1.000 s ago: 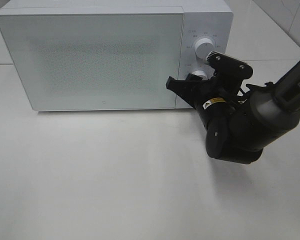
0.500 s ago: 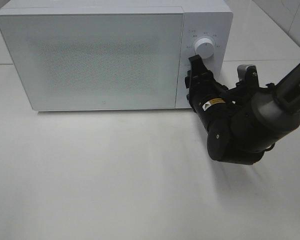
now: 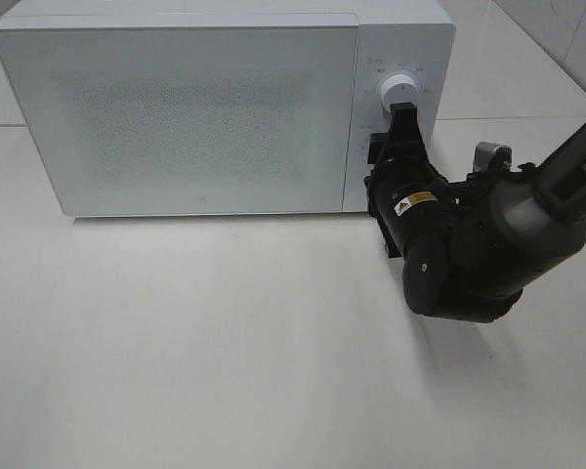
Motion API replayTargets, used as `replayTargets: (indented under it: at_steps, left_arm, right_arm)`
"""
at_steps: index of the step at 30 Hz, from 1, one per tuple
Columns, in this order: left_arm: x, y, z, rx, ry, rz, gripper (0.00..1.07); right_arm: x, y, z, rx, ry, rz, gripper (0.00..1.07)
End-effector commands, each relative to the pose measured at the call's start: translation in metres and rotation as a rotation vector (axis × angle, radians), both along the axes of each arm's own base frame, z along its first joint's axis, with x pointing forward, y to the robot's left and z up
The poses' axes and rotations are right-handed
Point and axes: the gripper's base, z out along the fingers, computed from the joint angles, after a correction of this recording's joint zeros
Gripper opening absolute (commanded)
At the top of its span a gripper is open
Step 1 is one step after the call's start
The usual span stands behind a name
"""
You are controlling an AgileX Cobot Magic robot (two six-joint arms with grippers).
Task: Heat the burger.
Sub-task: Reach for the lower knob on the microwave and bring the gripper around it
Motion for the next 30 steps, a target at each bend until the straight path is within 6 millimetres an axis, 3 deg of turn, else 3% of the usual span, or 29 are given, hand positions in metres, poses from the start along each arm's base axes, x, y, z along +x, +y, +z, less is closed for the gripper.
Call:
replayTargets:
  at_steps: [1,15,20,22,24,25,26,28,30]
  left_arm:
    - [-0.002,0.000,0.000,0.005,-0.029,0.006,0.96]
    - [-0.002,0.000,0.000,0.005,-0.029,0.006,0.96]
    - [-0.002,0.000,0.000,0.005,-0.029,0.006,0.96]
    - [-0.002,0.000,0.000,0.005,-0.029,0.006,0.96]
    - [-0.002,0.000,0.000,0.005,-0.029,0.006,0.96]
    - [-0.002,0.000,0.000,0.005,-0.029,0.006,0.96]
    - [-0.002,0.000,0.000,0.005,-0.029,0.006,0.96]
    - [-0.002,0.000,0.000,0.006,-0.029,0.005,0.96]
    - [-0.002,0.000,0.000,0.006,-0.029,0.005,0.96]
  right_arm:
    - [0.008,0.013,0.026,0.003,-0.209,0.080,0.05]
    - [0.011,0.005,0.025,-0.004,-0.201,0.030,0.15]
    - [0.010,0.004,0.025,-0.017,-0.197,0.018,0.23]
    - [0.006,0.000,0.020,-0.024,-0.175,-0.003,0.42]
    - [0.005,-0.001,0.020,-0.025,-0.170,-0.006,0.46]
    - [0.002,-0.004,0.020,-0.024,-0.156,-0.015,0.56]
    - [0.002,-0.004,0.020,-0.024,-0.156,-0.015,0.56]
    - [-0.001,-0.006,0.022,-0.026,-0.147,-0.013,0.69]
    - [-0.002,-0.006,0.023,-0.027,-0.140,-0.011,0.71]
